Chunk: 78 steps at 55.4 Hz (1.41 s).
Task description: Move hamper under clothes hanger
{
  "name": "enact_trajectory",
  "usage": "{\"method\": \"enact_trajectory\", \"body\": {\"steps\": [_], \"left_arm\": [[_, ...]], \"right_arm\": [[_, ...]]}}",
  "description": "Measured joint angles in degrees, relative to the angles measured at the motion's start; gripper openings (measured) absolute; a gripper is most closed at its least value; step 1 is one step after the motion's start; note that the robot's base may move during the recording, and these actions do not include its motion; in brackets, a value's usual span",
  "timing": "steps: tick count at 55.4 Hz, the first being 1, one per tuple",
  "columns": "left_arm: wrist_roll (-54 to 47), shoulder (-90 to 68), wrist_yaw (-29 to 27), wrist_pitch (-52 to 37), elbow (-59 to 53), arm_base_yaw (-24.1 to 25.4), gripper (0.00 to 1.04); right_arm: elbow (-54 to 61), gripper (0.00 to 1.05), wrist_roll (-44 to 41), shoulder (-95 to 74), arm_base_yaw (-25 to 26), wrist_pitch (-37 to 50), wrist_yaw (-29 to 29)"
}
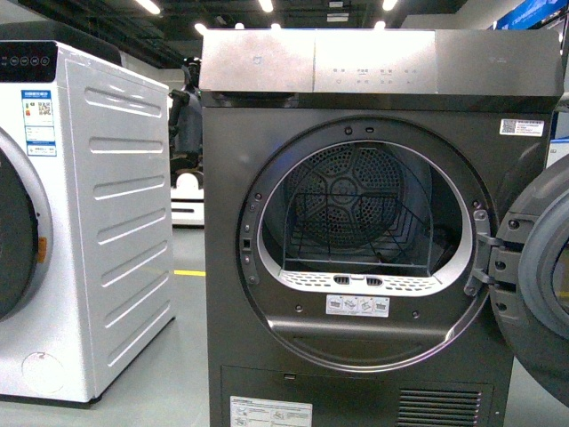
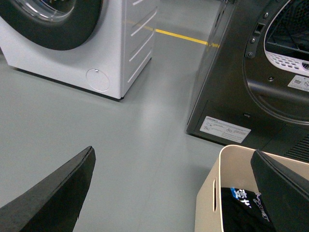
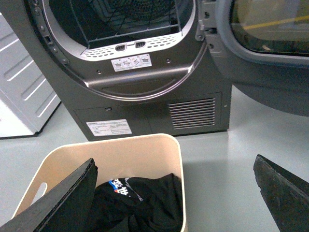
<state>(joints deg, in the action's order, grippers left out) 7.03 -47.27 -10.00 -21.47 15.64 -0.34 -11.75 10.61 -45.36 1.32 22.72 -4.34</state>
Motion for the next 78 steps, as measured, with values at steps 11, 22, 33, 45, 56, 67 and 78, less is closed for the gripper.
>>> {"method": "enact_trajectory", "body": {"steps": [11, 22, 33, 45, 56, 67, 78], "left_arm": [[-1.07, -30.97, 1.36, -3.13, 15.21, -4.74, 0.98], [-1.33, -54.36, 0.42, -3.63, 29.73, -7.32, 0.98], [-0.46, -66.40, -0.98, -2.62, 36.94, -9.49, 0.98], [1.01, -74.58, -2.27, -1.51, 43.10, -10.54, 0.98], [1.55, -80.08, -2.29, -0.50, 46.95, -11.67, 0.98], [1.75, -84.43, -2.25, -0.46, 48.72, -12.48, 0.98], [1.77, -88.74, -2.43, -2.86, 49.64, -12.98, 0.98]], "right_arm": [[-15.85, 0.97, -1.22, -31.74, -3.61, 1.79, 1.22], [-31.34, 0.97, -3.30, -52.92, -5.38, -4.09, 3.26], [-37.64, 0.97, -4.35, -64.06, -5.66, -5.51, 3.34], [-42.27, 0.97, -5.03, -72.76, -5.79, -7.28, 0.72], [-46.75, 0.97, -5.18, -78.79, -5.55, -8.11, 0.37], [-50.05, 0.97, -5.22, -83.27, -4.92, -8.79, 1.44], [-52.48, 0.97, -5.68, -86.36, -4.50, -9.01, 3.63]]}}
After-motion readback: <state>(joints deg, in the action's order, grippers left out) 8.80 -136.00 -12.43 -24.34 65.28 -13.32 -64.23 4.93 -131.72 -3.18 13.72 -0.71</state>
